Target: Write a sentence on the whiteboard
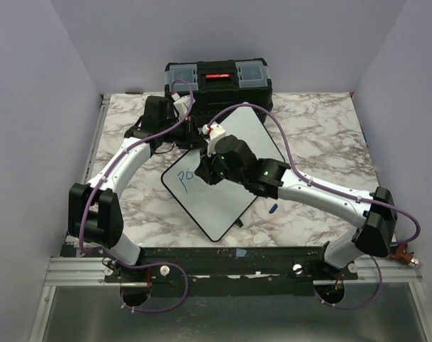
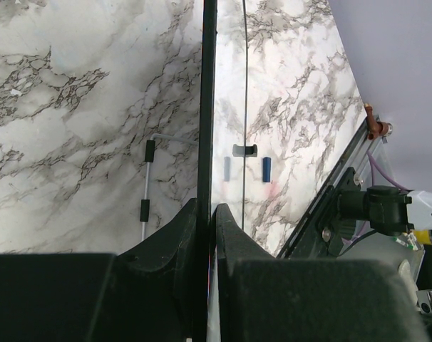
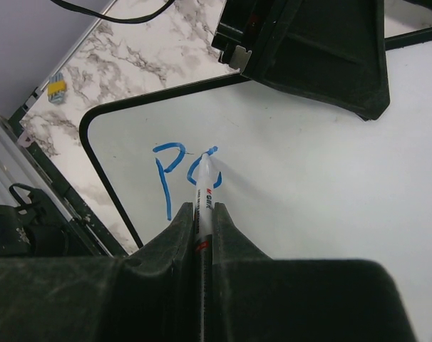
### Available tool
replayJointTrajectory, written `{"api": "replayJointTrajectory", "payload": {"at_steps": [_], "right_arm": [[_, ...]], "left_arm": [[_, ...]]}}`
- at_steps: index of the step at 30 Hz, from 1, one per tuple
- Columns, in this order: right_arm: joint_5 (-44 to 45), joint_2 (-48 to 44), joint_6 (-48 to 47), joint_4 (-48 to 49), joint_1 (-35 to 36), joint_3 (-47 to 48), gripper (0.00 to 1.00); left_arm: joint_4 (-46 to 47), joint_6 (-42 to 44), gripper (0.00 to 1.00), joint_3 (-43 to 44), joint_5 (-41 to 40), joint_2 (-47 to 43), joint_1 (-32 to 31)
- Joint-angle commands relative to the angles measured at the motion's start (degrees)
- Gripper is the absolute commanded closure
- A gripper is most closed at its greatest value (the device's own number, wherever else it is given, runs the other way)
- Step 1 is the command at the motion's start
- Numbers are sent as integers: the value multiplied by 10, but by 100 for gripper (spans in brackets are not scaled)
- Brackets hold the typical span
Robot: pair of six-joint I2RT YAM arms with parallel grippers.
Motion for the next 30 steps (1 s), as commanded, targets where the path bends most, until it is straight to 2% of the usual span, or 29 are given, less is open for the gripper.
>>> {"api": "replayJointTrajectory", "payload": {"at_steps": [1, 6, 17, 30], "right_arm": [[-8, 3, 6, 2, 1, -11, 99], [39, 2, 15, -10, 1, -12, 99], [57, -3, 16, -27, 1, -26, 99], [-6, -21, 15, -22, 2, -50, 99]], "left_arm": [[33, 24, 100, 0, -25, -21, 3], [33, 24, 100, 0, -24, -21, 3], [33, 24, 100, -1, -24, -21, 3], [34, 23, 100, -1, -24, -21, 2]]}}
